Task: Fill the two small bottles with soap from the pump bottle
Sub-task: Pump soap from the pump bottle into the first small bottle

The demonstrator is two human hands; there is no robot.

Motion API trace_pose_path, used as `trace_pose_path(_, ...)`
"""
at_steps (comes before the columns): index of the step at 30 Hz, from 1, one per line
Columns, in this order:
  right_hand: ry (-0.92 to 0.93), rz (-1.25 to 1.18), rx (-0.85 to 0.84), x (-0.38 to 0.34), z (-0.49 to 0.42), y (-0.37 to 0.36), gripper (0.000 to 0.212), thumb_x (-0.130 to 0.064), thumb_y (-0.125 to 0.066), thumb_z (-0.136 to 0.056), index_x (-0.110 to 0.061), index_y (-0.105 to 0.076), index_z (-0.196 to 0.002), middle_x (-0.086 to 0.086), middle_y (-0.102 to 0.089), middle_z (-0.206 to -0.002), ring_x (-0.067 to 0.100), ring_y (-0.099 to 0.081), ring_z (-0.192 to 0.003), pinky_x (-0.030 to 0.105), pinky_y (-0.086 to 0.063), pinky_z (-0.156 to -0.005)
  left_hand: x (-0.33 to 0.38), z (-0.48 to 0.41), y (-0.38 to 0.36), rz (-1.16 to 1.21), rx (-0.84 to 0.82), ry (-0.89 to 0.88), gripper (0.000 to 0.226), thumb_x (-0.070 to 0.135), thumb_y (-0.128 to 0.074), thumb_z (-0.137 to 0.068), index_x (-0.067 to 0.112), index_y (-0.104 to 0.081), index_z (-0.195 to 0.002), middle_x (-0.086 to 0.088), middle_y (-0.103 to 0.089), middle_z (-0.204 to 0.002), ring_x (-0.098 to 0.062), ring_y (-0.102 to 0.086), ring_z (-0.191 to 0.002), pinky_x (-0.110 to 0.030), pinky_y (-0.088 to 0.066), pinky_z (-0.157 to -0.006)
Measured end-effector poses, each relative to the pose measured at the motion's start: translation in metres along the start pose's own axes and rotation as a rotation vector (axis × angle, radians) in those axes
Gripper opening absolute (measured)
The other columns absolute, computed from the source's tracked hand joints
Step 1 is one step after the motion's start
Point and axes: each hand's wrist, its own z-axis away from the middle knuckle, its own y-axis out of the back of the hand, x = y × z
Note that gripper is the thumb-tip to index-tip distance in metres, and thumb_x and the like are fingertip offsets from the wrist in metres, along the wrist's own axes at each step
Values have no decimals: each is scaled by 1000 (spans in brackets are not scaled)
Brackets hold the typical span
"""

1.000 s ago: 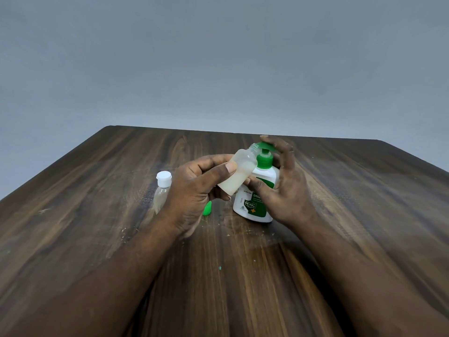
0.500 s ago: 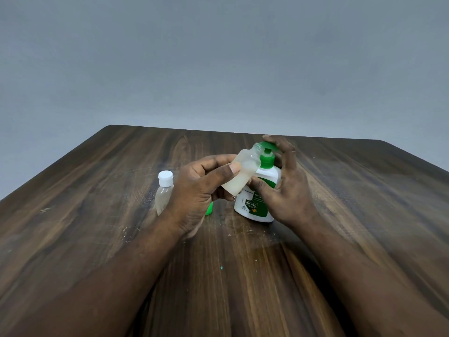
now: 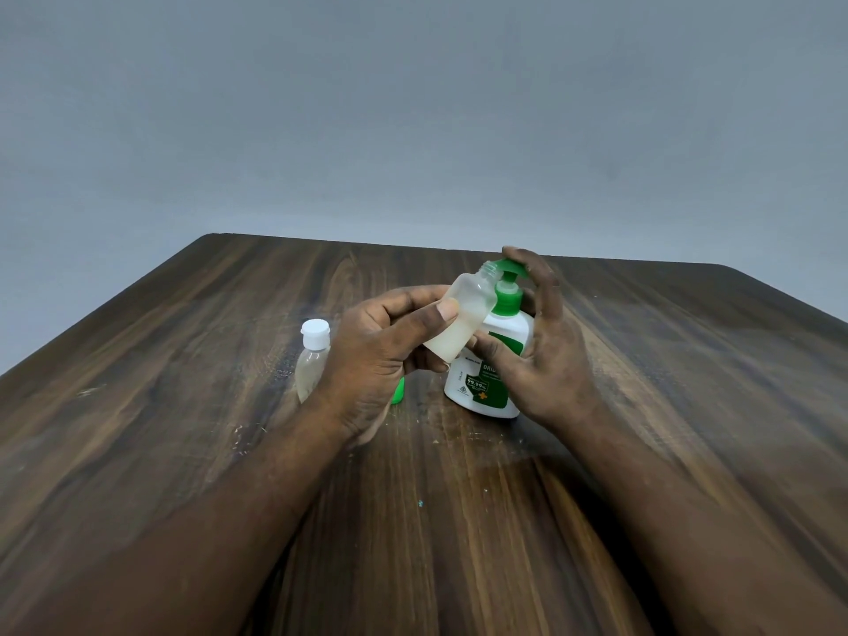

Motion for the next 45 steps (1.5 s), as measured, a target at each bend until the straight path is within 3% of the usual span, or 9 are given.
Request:
trace_pose_path(4, -5, -9, 3, 3, 0, -1, 77, -26, -87, -86, -31, -40, -148, -26, -63, -126, 7, -69, -115, 37, -61, -90, 0, 1, 1, -19, 17, 3, 36, 31, -72, -82, 12, -76, -113, -11, -80, -102, -17, -73, -78, -22, -55, -56)
trace_pose_path(10, 2, 18, -4, 1, 1, 0, 83, -42, -81, -87, -36, -34, -155, -15, -67, -129, 8, -70, -113, 31, -61, -88, 1, 0, 1, 3, 1, 19, 41, 31, -72, -85, 9, -74, -118, -18, -78, -107, -24, -73, -88, -26, -59, -60)
trace_pose_path(14, 21, -14, 5, 3, -1, -1, 82, -23, -87, -88, -30, -38, -152, -19, -65, -128, 9, -71, -112, 27, -59, -89, 2, 1, 1, 35, -10, 41, 42, 30, -72, -86, 7, -73, -121, -25, -77, -105, -29, -75, -84, -28, -62, -61)
trace_pose_path(18, 30, 1, 20, 5, -1, -2, 74, -28, -85, -87, -36, -40, -145, -11, -67, -127, 8, -69, -115, 26, -58, -90, 2, 1, 2, 37, -5, 45, 41, 30, -73, -85, 9, -73, -120, -23, -78, -103, -29, -76, -79, -27, -63, -59)
trace_pose_path(22, 32, 22, 13, 3, -2, -1, 78, -32, -85, -86, -35, -36, -148, -17, -65, -128, 3, -69, -113, 24, -58, -89, 3, 1, 1, 56, -18, 64, 45, 30, -73, -84, 7, -71, -122, -25, -77, -105, -31, -76, -85, -29, -64, -64)
trace_pose_path(28, 42, 39, -26, 6, -5, 3, 89, -23, -92, -81, -26, -37, -151, -12, -65, -129, 9, -71, -112, 40, -62, -87, 3, 1, -1, 81, -31, 86, 57, 32, -82, -70, 7, -71, -120, -22, -78, -105, -30, -78, -86, -30, -66, -67)
trace_pose_path(33, 42, 78, -56, -3, -17, 3, 81, -21, -92, -79, -19, -42, -141, -32, -60, -114, 0, -68, -104, 28, -60, -85, 3, 1, -2, 59, -13, 91, 54, 28, -84, -68, 6, -72, -116, -17, -79, -105, -28, -77, -85, -32, -66, -70)
trace_pose_path(38, 33, 61, -149, -7, -26, 8, 79, -20, -90, -82, -26, -45, -147, -47, -56, -114, -5, -69, -101, 13, -55, -81, 4, 0, -2, 49, 9, 91, 51, 31, -84, -71, 4, -74, -113, -22, -77, -104, -28, -76, -81, -30, -65, -69)
trace_pose_path(45, 69, 4, -129, 0, -23, 1, 85, -13, -91, -79, -14, -42, -148, -41, -57, -115, 2, -69, -102, 16, -55, -81, 5, 1, 0, 33, -6, 94, 49, 31, -79, -80, 0, -72, -116, -25, -77, -104, -30, -77, -82, -28, -65, -68)
